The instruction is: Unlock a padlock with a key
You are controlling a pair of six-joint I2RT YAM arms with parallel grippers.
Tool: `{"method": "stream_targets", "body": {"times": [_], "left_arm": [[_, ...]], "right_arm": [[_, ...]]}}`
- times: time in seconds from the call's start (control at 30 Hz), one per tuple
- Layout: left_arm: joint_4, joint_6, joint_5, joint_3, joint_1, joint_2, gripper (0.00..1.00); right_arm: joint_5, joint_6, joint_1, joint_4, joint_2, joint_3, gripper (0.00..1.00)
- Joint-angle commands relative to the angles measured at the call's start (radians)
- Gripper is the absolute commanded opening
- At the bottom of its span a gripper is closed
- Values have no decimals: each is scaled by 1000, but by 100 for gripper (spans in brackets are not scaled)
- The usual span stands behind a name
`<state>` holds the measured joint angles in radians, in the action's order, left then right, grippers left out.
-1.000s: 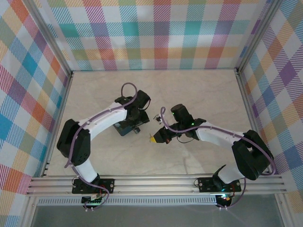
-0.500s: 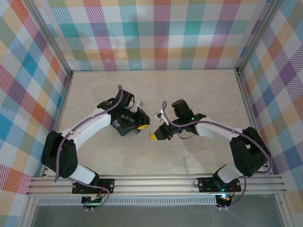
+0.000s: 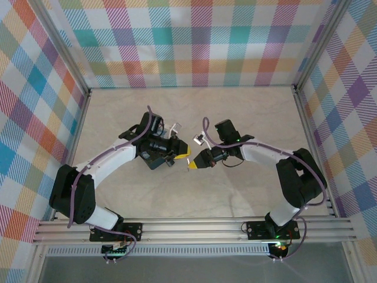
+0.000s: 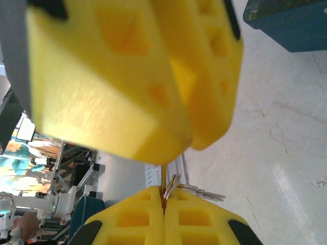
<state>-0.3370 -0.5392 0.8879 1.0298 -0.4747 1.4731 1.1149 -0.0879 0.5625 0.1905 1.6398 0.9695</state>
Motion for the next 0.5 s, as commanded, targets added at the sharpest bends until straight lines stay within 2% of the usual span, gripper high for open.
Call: {"method": "stream_targets", "body": {"times": [0.0,0.33,0.47], "left_arm": [[13,58,57,-9,7,-36,22],[-15,97,65,-12,7,-24,19],[-34,111,59,-13,9,-17,4]], "right_arm": [[63,37,-6,15,16,50,0],[79,9,-12,-28,53,63,0],[82,7,-16,-33,57,67,0]]}}
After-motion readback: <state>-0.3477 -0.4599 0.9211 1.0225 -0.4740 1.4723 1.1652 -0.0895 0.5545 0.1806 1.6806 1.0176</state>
